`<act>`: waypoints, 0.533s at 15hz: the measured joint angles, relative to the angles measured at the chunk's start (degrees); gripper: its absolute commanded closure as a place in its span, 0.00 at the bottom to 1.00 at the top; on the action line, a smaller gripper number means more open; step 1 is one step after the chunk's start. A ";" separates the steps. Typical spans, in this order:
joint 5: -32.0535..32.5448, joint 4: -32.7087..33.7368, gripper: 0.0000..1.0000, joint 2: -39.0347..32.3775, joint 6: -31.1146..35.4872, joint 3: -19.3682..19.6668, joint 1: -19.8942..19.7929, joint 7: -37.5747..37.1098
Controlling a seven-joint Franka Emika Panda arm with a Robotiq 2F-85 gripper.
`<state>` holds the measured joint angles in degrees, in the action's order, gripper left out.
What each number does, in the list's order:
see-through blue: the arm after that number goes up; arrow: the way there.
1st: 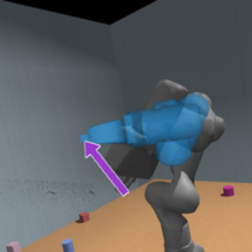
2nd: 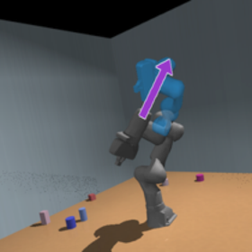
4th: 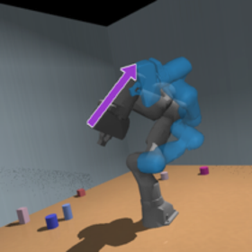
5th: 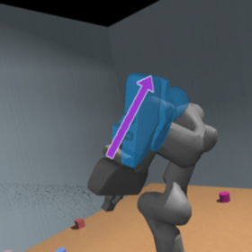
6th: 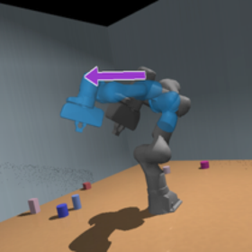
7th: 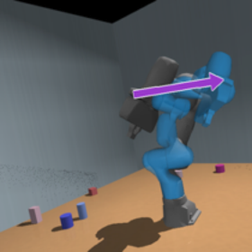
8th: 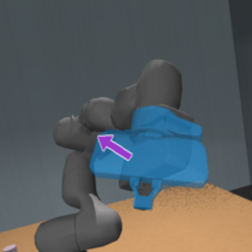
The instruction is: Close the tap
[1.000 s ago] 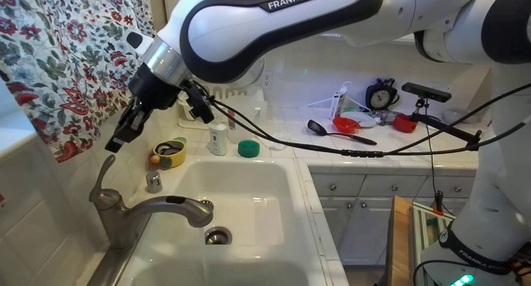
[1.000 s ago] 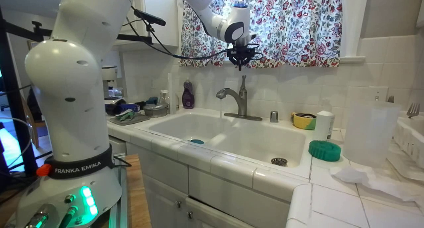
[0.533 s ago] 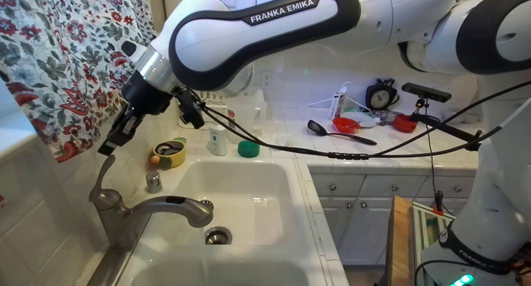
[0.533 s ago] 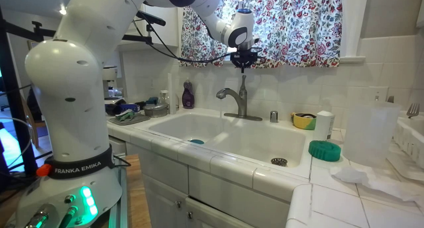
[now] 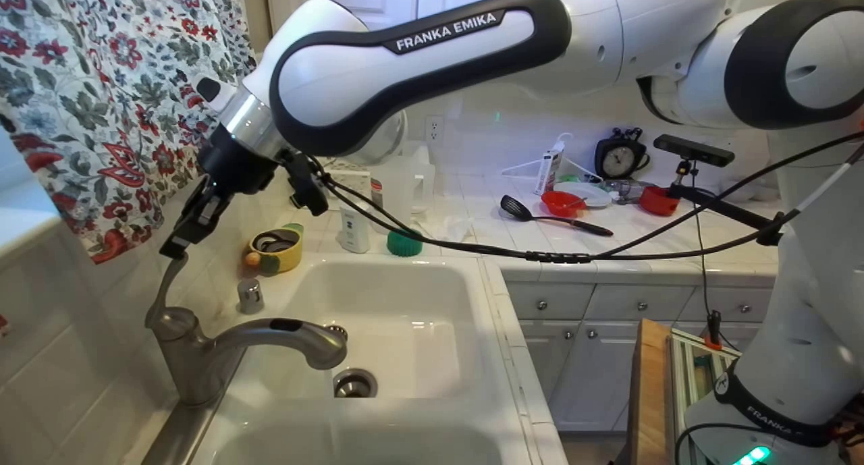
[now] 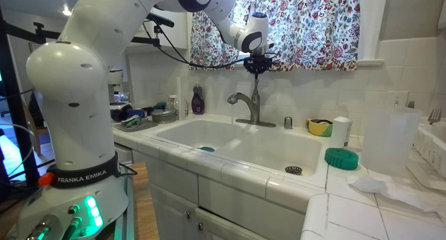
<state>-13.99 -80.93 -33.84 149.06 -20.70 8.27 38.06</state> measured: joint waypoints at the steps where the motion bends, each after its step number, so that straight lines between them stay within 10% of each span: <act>1: 0.00 0.11 1.00 -0.07 -0.03 0.03 0.00 0.00; 8: 0.00 0.19 1.00 -0.02 -0.74 0.38 -0.03 -0.01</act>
<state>-13.99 -80.74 -33.86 148.32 -20.32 8.24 38.05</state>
